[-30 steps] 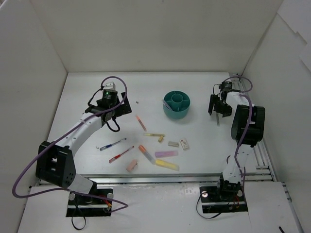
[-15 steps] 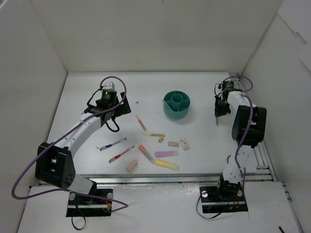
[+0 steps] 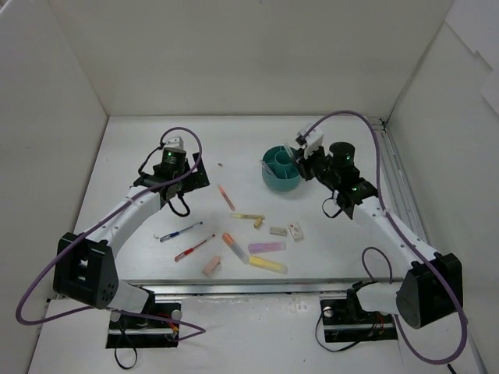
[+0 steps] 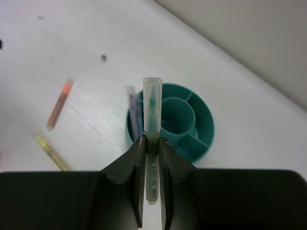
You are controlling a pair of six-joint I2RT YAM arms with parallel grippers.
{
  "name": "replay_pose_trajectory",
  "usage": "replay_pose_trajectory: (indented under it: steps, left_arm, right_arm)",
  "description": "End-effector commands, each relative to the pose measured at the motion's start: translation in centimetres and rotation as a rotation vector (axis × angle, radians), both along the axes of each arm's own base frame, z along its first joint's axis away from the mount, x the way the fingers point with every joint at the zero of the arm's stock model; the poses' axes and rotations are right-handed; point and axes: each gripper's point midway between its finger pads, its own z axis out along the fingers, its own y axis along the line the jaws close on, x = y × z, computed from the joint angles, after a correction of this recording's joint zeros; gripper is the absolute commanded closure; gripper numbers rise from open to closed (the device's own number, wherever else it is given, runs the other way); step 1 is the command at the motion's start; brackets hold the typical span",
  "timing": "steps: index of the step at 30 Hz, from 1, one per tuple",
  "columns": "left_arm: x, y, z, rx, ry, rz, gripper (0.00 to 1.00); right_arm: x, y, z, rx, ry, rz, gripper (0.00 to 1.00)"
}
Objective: Sort the stationery into containers
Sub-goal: Pick up the pen from the center of the board, then place the pen in the storage box.
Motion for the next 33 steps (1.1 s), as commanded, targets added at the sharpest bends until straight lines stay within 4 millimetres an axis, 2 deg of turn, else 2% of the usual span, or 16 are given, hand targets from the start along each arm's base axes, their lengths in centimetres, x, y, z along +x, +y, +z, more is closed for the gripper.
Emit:
replay_pose_trajectory:
  steps: [1, 2, 4, 6, 7, 8, 9, 12, 15, 21, 23, 27, 28, 31, 32, 33]
  left_arm:
    - [1.3, -0.5, 2.8, -0.041, -0.093, -0.012, 0.0]
    - [1.5, -0.7, 2.5, -0.04, -0.083, -0.016, 0.0]
    - [1.7, -0.9, 2.3, -0.048, -0.077, -0.022, 0.0]
    - [1.8, -1.5, 1.7, -0.048, -0.061, -0.029, 0.0]
    - [1.9, -1.5, 1.7, -0.049, -0.061, -0.028, 0.0]
    - [2.0, -1.6, 1.5, -0.049, -0.056, -0.028, 0.0]
    - [1.9, -2.1, 1.5, -0.07, -0.05, -0.05, 0.0]
    - [2.3, -2.4, 1.5, -0.082, -0.044, -0.049, 0.0]
    - [2.6, -2.9, 1.0, -0.081, -0.024, -0.048, 0.0]
    - [3.3, -3.4, 0.0, -0.072, 0.011, -0.028, 0.0]
    - [3.4, -3.9, -0.2, -0.071, 0.013, -0.038, 0.0]
    - [3.9, -3.8, -0.5, -0.045, 0.012, -0.022, 0.0]
    - [4.0, -3.9, -0.7, -0.046, 0.019, -0.019, 0.0]
    - [4.4, -4.1, -0.9, -0.053, 0.022, -0.013, 0.0]
    - [4.4, -4.5, -0.9, -0.052, 0.021, -0.017, 0.0]
    - [4.5, -4.4, -1.0, -0.048, 0.026, -0.013, 0.0]
  right_arm:
    - [0.8, 4.3, 4.0, 0.052, -0.295, 0.195, 1.0]
    - [0.9, 5.0, 4.7, 0.05, -0.318, 0.212, 1.0]
    - [1.3, 6.5, 3.8, 0.034, -0.31, 0.252, 1.0]
    - [1.6, 7.9, 4.2, 0.044, -0.347, 0.275, 1.0]
    - [2.2, 8.1, 3.2, 0.038, -0.333, 0.27, 1.0]
    - [2.6, 8.5, 3.9, 0.05, -0.364, 0.271, 1.0]
    - [2.9, 9.0, 2.9, 0.056, -0.348, 0.287, 1.0]
    - [3.8, 9.8, 2.2, 0.068, -0.339, 0.297, 1.0]
    - [5.2, 9.9, 0.0, 0.063, -0.306, 0.27, 0.98]
    - [6.6, 9.4, -2.2, 0.053, -0.285, 0.231, 0.97]
    - [6.8, 9.2, -2.2, 0.057, -0.287, 0.228, 0.97]
    - [5.8, 9.8, -0.4, 0.092, -0.311, 0.28, 0.96]
    - [5.7, 9.7, -0.5, 0.089, -0.311, 0.274, 0.94]
    - [5.6, 9.0, -1.2, 0.08, -0.294, 0.244, 0.77]
    - [5.7, 8.6, -1.4, 0.081, -0.288, 0.234, 0.65]
    - [5.6, 8.5, -1.4, 0.091, -0.28, 0.227, 0.59]
